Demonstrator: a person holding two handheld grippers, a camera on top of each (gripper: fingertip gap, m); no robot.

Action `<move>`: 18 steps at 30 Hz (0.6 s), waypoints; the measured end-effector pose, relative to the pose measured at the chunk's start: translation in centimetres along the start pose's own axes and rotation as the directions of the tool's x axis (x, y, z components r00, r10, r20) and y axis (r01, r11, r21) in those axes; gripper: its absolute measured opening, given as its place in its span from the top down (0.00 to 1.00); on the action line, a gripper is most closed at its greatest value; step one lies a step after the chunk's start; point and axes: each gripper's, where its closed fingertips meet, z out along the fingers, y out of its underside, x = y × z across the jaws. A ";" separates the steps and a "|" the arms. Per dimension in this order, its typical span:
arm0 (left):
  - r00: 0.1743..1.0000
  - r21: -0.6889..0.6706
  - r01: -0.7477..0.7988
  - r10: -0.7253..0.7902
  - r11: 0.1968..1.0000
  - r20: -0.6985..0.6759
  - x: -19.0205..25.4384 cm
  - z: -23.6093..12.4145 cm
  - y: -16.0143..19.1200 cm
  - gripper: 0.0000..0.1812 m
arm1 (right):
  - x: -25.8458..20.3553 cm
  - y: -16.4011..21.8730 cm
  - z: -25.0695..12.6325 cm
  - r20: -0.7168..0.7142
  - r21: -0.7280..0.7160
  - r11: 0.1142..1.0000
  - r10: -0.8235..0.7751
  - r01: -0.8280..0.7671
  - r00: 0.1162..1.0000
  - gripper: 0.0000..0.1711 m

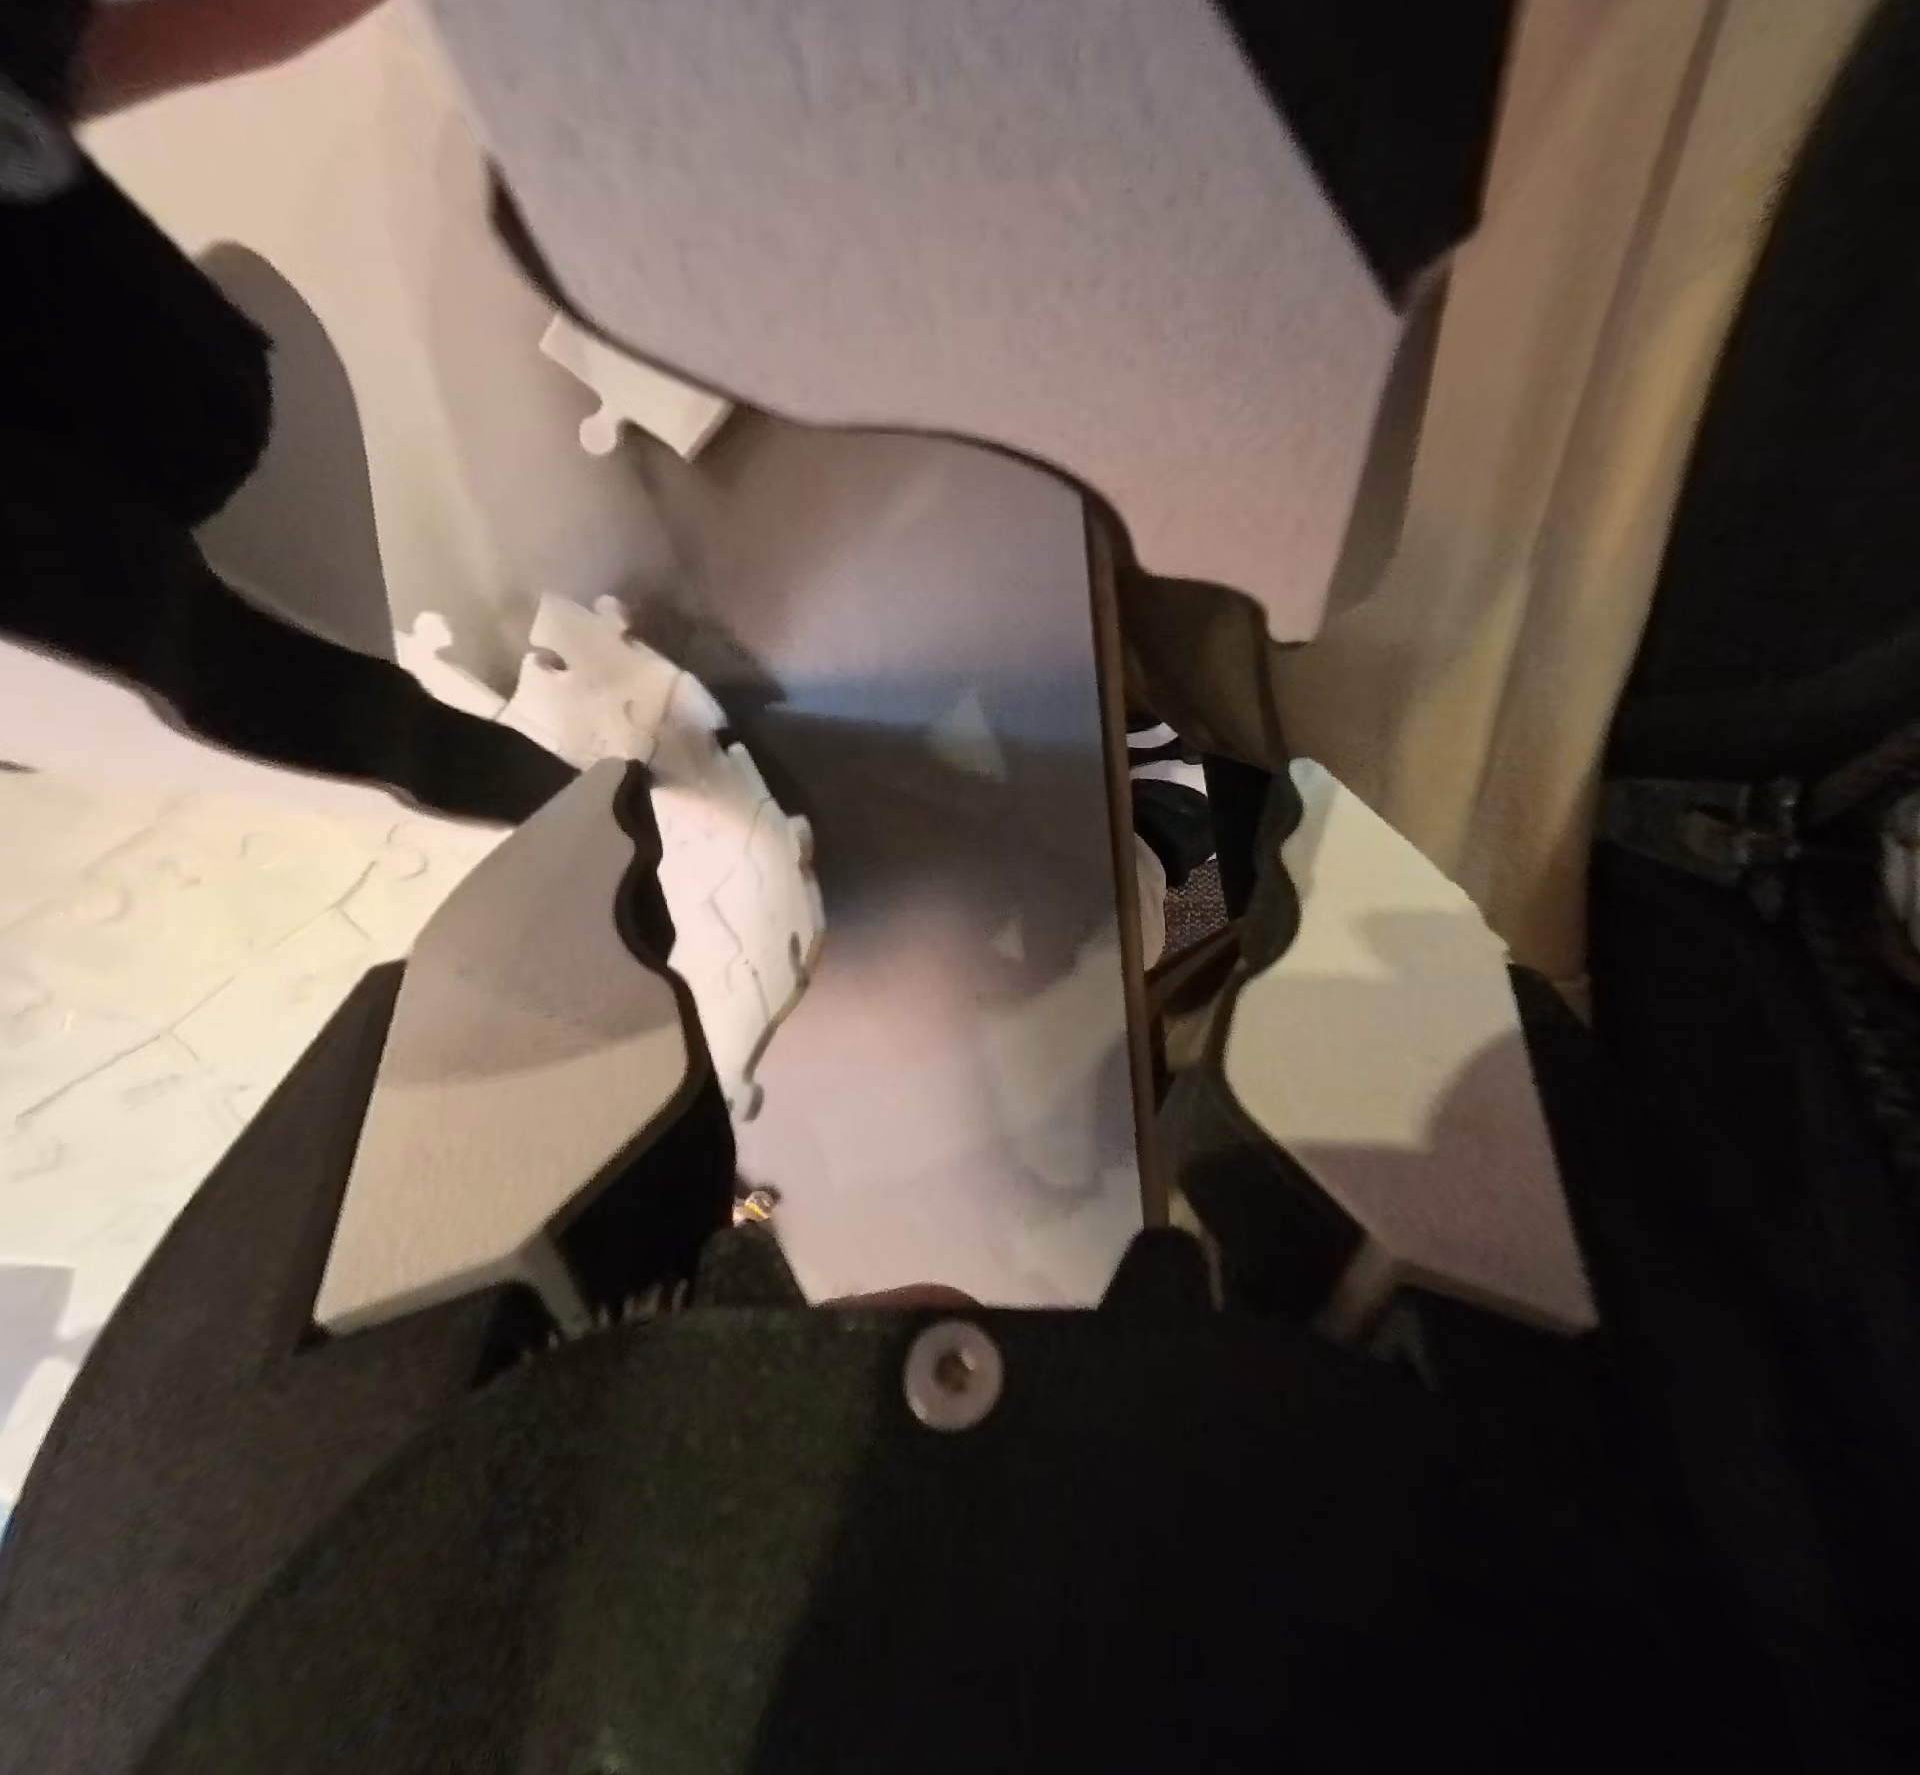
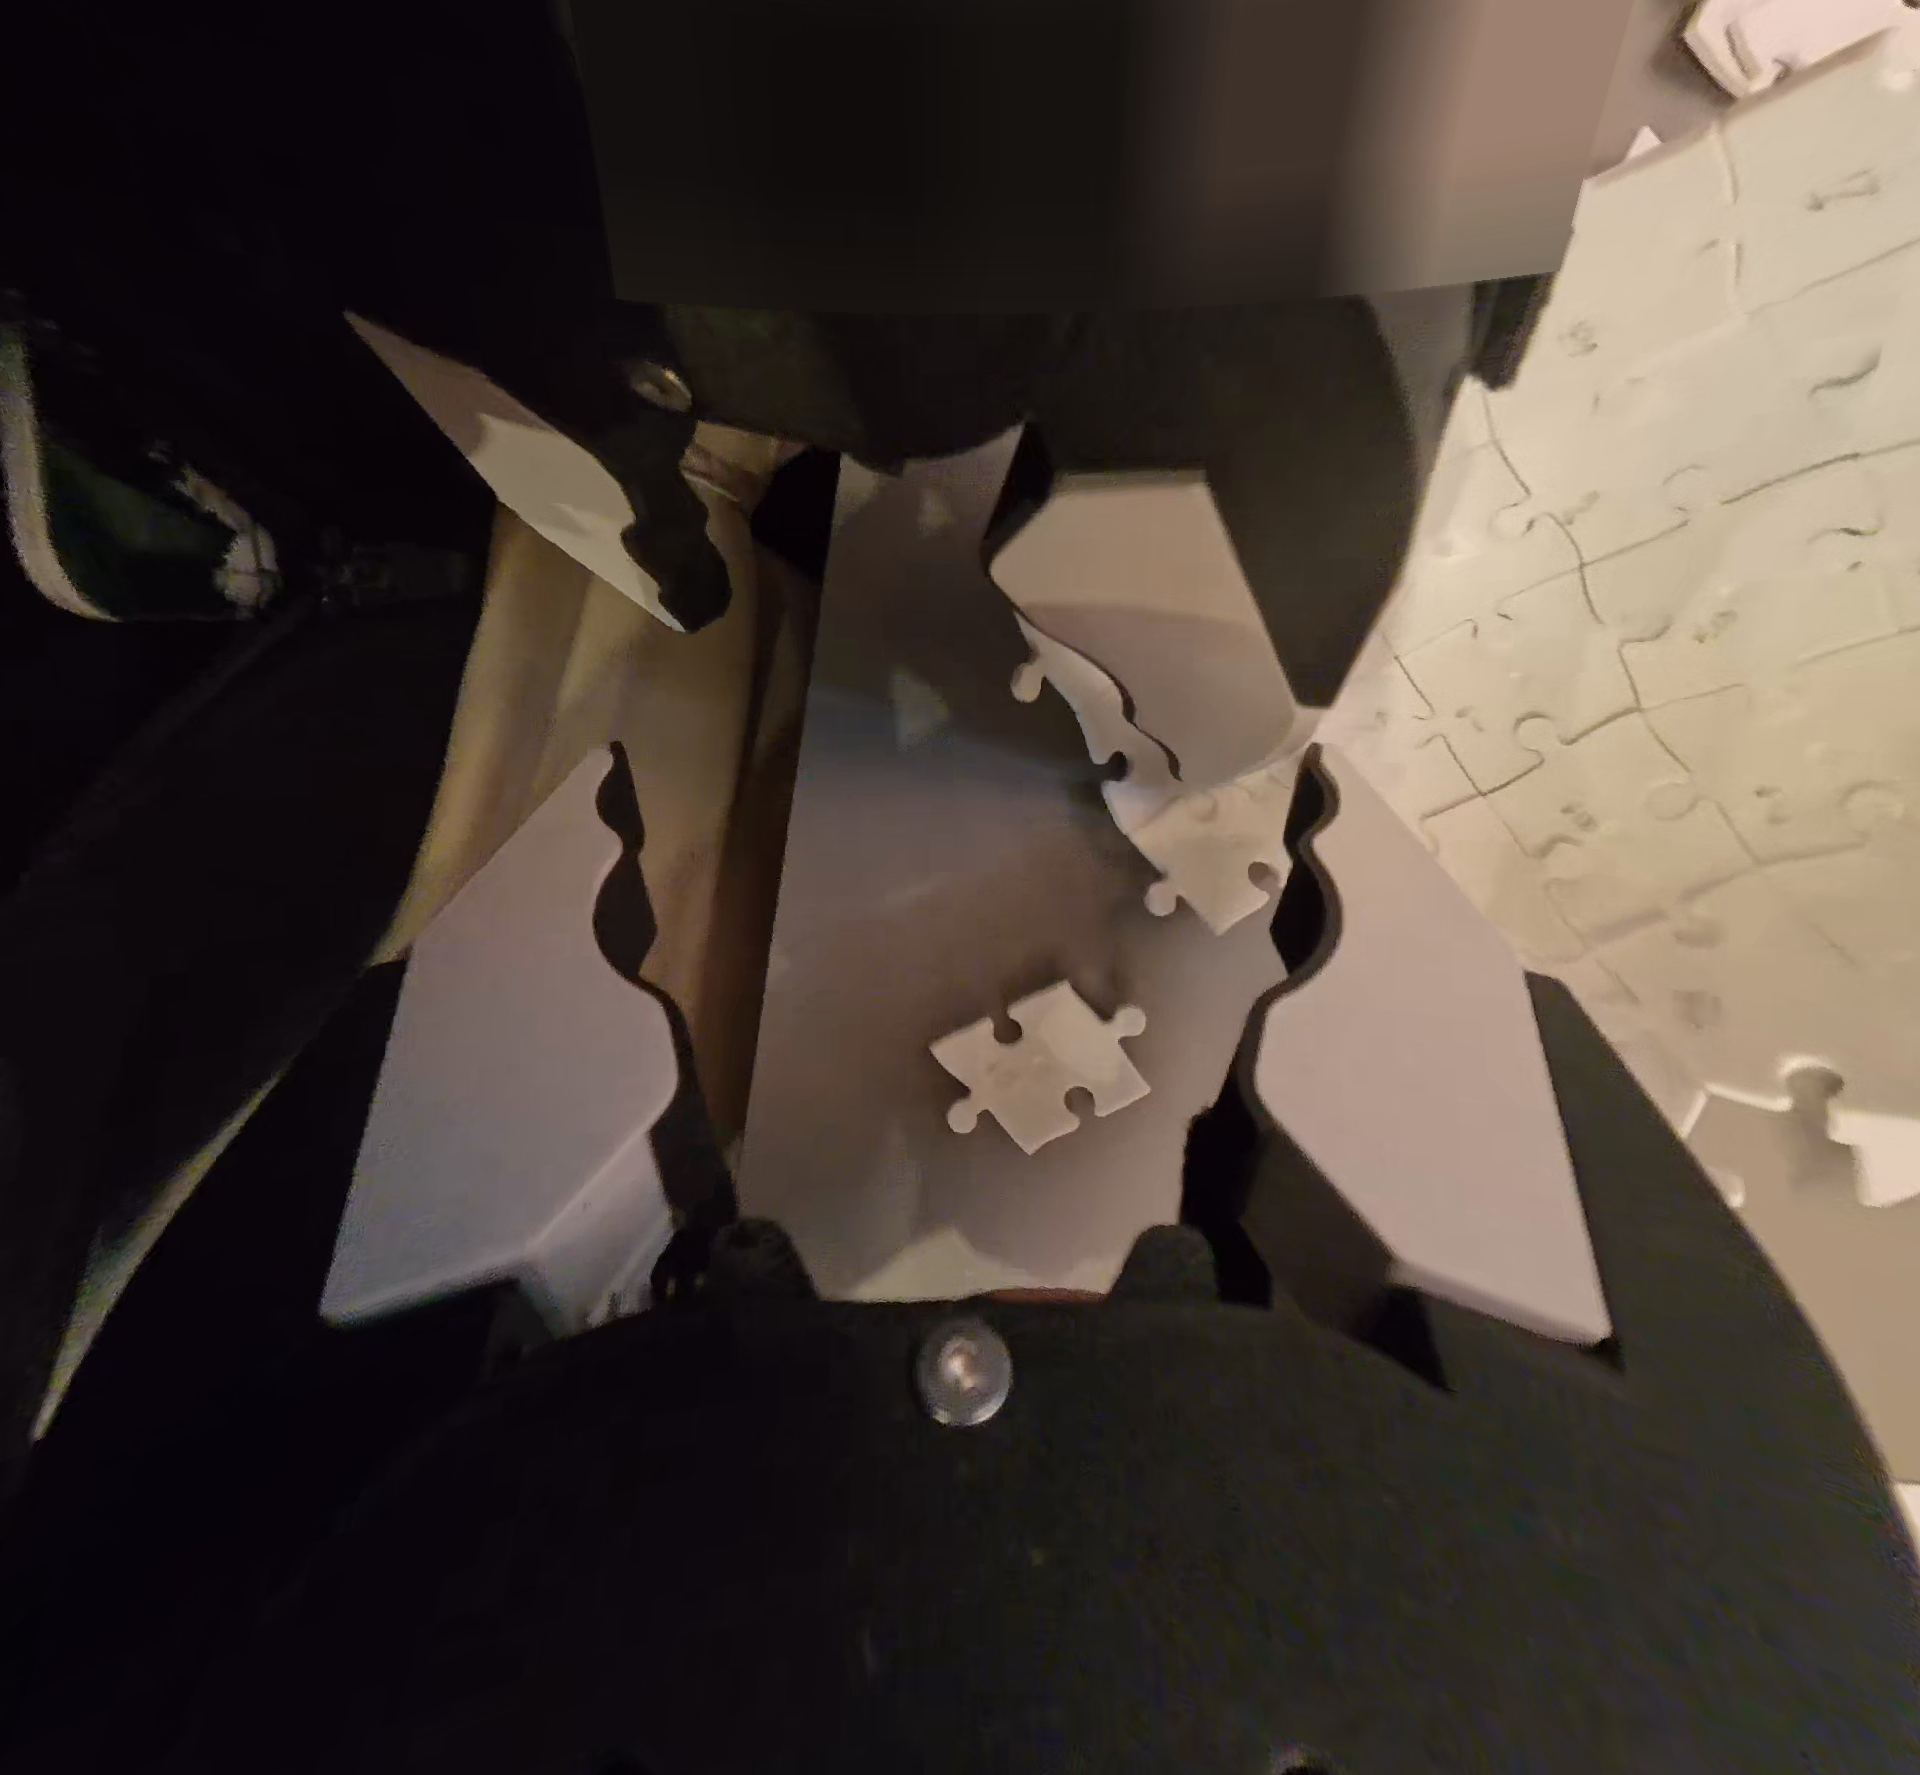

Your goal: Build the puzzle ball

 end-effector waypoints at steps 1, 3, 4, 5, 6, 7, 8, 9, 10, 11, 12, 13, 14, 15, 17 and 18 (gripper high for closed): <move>1.000 0.002 0.000 0.000 1.000 0.000 0.0 0.0 0.0 0.40 | 0.1 0.1 0.0 -0.008 -0.023 1.000 -0.016 0.016 1.000 0.30; 1.000 0.004 0.000 0.000 1.000 0.001 -0.1 0.0 0.0 0.41 | 0.3 0.1 -0.1 -0.001 -0.041 0.999 -0.005 0.005 1.000 0.32; 1.000 0.004 0.000 0.000 1.000 0.002 -0.1 0.0 0.0 0.41 | 0.5 0.1 -0.1 0.001 -0.036 0.999 -0.004 0.004 1.000 0.34; 1.000 0.006 0.000 0.000 1.000 0.003 -0.1 0.0 0.0 0.41 | 0.5 0.0 -0.3 0.010 -0.022 1.000 0.001 0.000 1.000 0.35; 1.000 0.006 0.000 0.000 1.000 0.003 -0.1 0.0 0.0 0.41 | 0.5 0.0 -0.4 0.026 -0.012 1.000 0.008 -0.008 1.000 0.37; 1.000 0.004 -0.001 0.001 1.000 0.003 -0.1 0.0 0.0 0.41 | 0.3 0.0 -0.9 0.056 -0.009 1.000 0.029 -0.029 0.998 0.38; 1.000 0.003 -0.001 0.001 1.000 0.002 -0.1 0.0 0.1 0.41 | 0.1 -0.4 -1.7 0.083 0.024 0.998 0.057 -0.059 0.995 0.40; 1.000 0.004 0.004 -0.004 1.000 0.000 -0.1 0.0 0.1 0.42 | 0.0 -1.0 -2.8 0.083 0.081 0.994 0.068 -0.075 0.994 0.40; 1.000 0.003 0.010 -0.010 1.000 -0.004 -0.1 -0.1 0.1 0.42 | -0.1 -1.2 -3.9 0.078 0.111 0.990 0.077 -0.085 0.994 0.40; 1.000 0.000 0.012 -0.012 1.000 -0.006 -0.1 -0.1 0.1 0.42 | 0.0 -0.9 -4.7 0.062 0.119 0.987 0.097 -0.104 0.993 0.40; 1.000 0.002 0.013 -0.013 1.000 -0.004 -0.2 -0.1 0.1 0.42 | 0.3 -0.3 -5.3 0.043 0.125 0.984 0.124 -0.128 0.991 0.39; 1.000 0.005 0.014 -0.014 1.000 -0.005 -0.2 -0.1 0.1 0.42 | 0.5 0.5 -5.8 0.029 0.126 0.980 0.154 -0.156 0.988 0.38; 1.000 0.007 0.017 -0.017 1.000 -0.008 -0.2 -0.1 0.1 0.42 | 0.6 1.2 -6.0 0.022 0.121 0.977 0.177 -0.178 0.984 0.38; 1.000 0.009 0.026 -0.026 1.000 -0.014 -0.2 -0.2 0.1 0.42 | 0.5 1.8 -6.2 0.014 0.120 0.974 0.189 -0.190 0.982 0.38; 0.999 0.018 0.045 -0.044 0.999 -0.022 -0.4 -0.3 0.1 0.43 | 0.1 2.2 -6.4 0.017 0.139 0.969 0.204 -0.205 0.979 0.41; 0.998 0.023 0.054 -0.053 0.998 -0.022 -0.6 -0.4 0.2 0.43 | -0.2 2.3 -6.3 0.018 0.148 0.967 0.207 -0.208 0.978 0.43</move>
